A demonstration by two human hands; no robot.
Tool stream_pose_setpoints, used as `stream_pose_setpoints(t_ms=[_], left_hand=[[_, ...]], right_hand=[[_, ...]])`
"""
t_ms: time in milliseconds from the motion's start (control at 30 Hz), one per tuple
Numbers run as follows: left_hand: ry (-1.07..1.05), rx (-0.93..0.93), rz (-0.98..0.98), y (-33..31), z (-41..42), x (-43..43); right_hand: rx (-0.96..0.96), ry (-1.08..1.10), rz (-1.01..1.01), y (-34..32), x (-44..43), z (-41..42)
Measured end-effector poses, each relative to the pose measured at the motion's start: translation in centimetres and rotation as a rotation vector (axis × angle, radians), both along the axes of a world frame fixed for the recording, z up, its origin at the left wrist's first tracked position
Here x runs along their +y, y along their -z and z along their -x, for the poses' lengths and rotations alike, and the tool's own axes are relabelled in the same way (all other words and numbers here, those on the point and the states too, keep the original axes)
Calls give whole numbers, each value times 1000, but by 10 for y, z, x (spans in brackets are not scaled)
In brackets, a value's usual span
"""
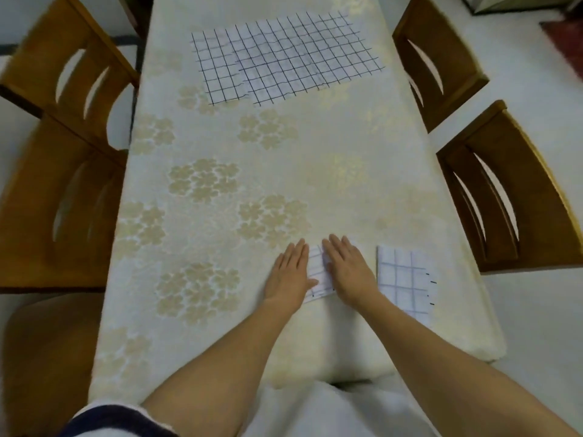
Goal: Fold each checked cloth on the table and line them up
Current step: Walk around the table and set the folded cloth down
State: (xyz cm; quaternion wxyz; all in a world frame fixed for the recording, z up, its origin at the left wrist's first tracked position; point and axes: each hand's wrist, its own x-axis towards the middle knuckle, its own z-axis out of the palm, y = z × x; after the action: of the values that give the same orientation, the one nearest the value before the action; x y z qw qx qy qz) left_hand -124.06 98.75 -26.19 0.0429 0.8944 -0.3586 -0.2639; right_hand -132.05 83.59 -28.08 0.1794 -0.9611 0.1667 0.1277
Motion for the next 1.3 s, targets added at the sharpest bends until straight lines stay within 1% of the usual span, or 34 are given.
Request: stream_pose_setpoints(t_ms=[100, 233, 300, 433, 600, 700, 767, 867, 900, 967, 1100, 1133, 1233, 1300], left_hand=[[55, -19, -3, 7, -3, 7], [50, -12, 68, 16, 3, 10], [38, -75, 95, 20, 10, 15], [89, -65, 15, 25, 17, 20], [115, -38, -16, 18, 7, 27], [95, -21, -60, 10, 3, 27], [54, 0, -112, 0, 2, 22], [0, -14, -221, -20, 8, 2], [-27, -36, -225, -28, 12, -10], [-77, -80, -135, -45, 30, -36], [-156, -102, 334, -79, 110, -97], [-150, -108, 392, -87, 136, -115], [-12, -123, 342, -103, 201, -175], [54, -63, 335, -112, 229, -213]], right_hand=[[43, 40, 41, -1, -4, 2], [64, 61, 55, -9, 5, 2], [67, 45, 54, -9, 14, 6], [89, 60, 40, -7, 18, 15], [137, 31, 68, -6, 6, 16], [190, 28, 78, -15, -2, 14], [142, 39, 90, -27, -7, 18], [-46, 64, 52, -48, -16, 36], [-99, 72, 32, -53, -22, 45], [-189, 89, -4, -65, -39, 69], [-285, 154, -56, -90, -101, 139], [-301, 179, -59, -98, -120, 160], [-331, 264, -43, -120, -177, 224], [-305, 324, -44, -135, -213, 266]])
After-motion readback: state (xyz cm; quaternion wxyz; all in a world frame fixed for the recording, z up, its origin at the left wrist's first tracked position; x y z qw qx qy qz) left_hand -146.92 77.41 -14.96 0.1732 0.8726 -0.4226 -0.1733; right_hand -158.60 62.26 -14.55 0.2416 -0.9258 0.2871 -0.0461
